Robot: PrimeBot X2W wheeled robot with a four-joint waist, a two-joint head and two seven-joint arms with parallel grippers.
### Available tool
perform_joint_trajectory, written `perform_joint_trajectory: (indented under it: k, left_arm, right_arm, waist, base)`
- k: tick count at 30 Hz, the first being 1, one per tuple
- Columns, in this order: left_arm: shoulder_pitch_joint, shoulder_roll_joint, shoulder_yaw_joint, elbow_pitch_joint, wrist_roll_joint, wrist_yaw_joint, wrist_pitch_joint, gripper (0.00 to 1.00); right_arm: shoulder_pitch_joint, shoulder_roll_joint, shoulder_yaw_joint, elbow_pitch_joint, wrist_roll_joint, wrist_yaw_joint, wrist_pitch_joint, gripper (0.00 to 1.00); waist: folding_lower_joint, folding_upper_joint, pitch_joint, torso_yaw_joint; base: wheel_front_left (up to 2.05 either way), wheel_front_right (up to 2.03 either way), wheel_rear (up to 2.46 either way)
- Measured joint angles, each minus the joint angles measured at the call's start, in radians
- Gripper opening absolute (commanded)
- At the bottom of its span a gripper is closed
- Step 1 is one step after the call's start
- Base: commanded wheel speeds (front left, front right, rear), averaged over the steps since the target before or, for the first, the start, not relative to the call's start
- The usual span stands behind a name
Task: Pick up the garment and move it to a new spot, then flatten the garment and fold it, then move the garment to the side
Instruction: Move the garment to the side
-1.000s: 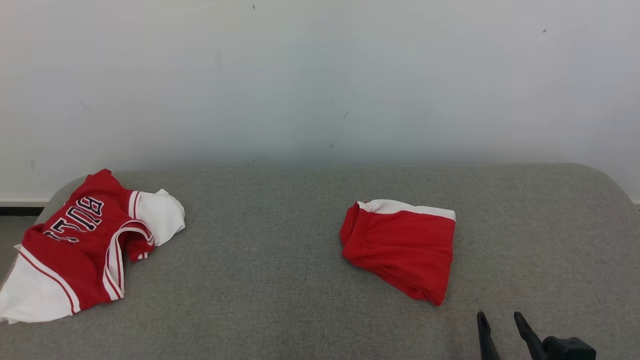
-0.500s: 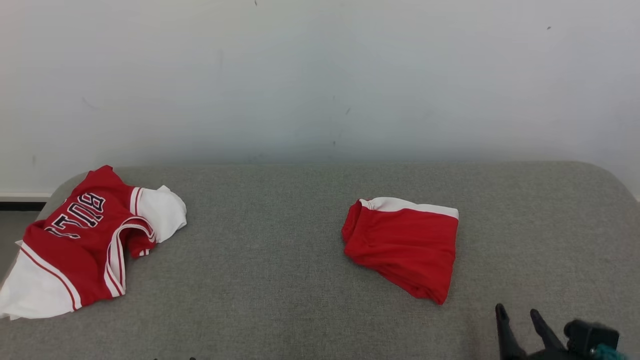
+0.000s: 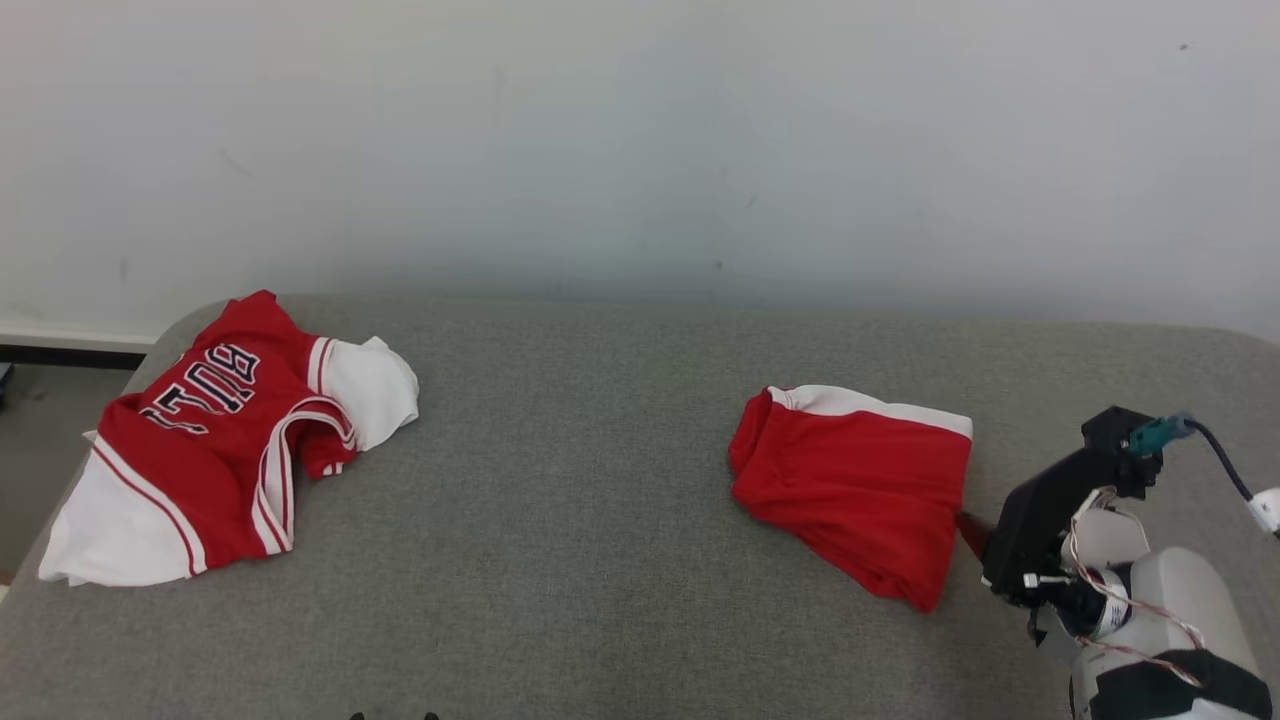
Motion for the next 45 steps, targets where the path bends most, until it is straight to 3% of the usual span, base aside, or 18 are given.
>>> perform_joint_trajectory:
  k: [10, 18, 27, 28, 30, 31, 40, 45]
  left_arm:
    - [-0.035, 0.0, -0.043, 0.008, -0.005, -0.007, 0.0, 1.0]
    - [-0.069, 0.0, -0.054, -0.035, -0.016, -0.006, 0.0, 1.0]
    - [-0.097, 0.0, -0.077, -0.042, -0.021, 0.002, 0.0, 1.0]
    - [-0.102, 0.0, -0.077, -0.041, -0.022, 0.002, 0.0, 1.0]
    - [-0.104, 0.0, -0.08, -0.039, -0.025, 0.002, 0.0, 1.0]
    - [-0.104, 0.0, -0.082, -0.039, -0.025, 0.003, 0.0, 1.0]
    - [-0.116, 0.0, -0.081, -0.04, -0.025, 0.008, 0.0, 1.0]
    - [-0.121, 0.0, -0.079, -0.059, -0.027, 0.01, 0.0, 1.0]
  right_arm:
    - [-0.181, -0.001, -0.206, 0.188, -0.239, 0.0, 0.042, 1.0]
    - [-0.259, 0.0, -0.349, 0.241, -0.404, 0.0, 0.008, 1.0]
    - [-0.295, -0.001, -0.45, 0.303, -0.482, 0.0, -0.018, 1.0]
    - [-0.3, -0.002, -0.46, 0.311, -0.486, 0.0, -0.02, 0.67]
    - [-0.316, -0.004, -0.476, 0.328, -0.499, 0.0, -0.03, 0.3]
    - [-0.32, -0.004, -0.484, 0.337, -0.503, 0.0, -0.039, 0.0]
    - [-0.353, 0.001, -0.502, 0.391, -0.571, 0.001, -0.101, 0.0]
    - [-0.372, 0.001, -0.413, 0.439, -0.579, 0.001, -0.11, 0.0]
  waist:
    - [-0.0001, 0.0, 0.038, 0.084]
    - [0.0, 0.0, 0.113, 0.126]
    - [0.0, 0.0, 0.177, 0.156]
    - [0.0, 0.0, 0.182, 0.159]
    - [-0.0001, -0.0002, 0.191, 0.163]
    - [-0.0002, -0.0002, 0.194, 0.164]
    - [-0.0002, -0.0002, 0.203, 0.142]
    - [-0.0002, -0.0002, 0.21, 0.101]
  base:
    - [0.0, 0.0, 0.0]
    - [0.0, 0.0, 0.0]
    - [0.0, 0.0, 0.0]
    - [0.0, 0.0, 0.0]
    - [0.0, 0.0, 0.0]
    - [0.0, 0.0, 0.0]
    - [0.0, 0.0, 0.0]
    - [0.0, 0.0, 0.0]
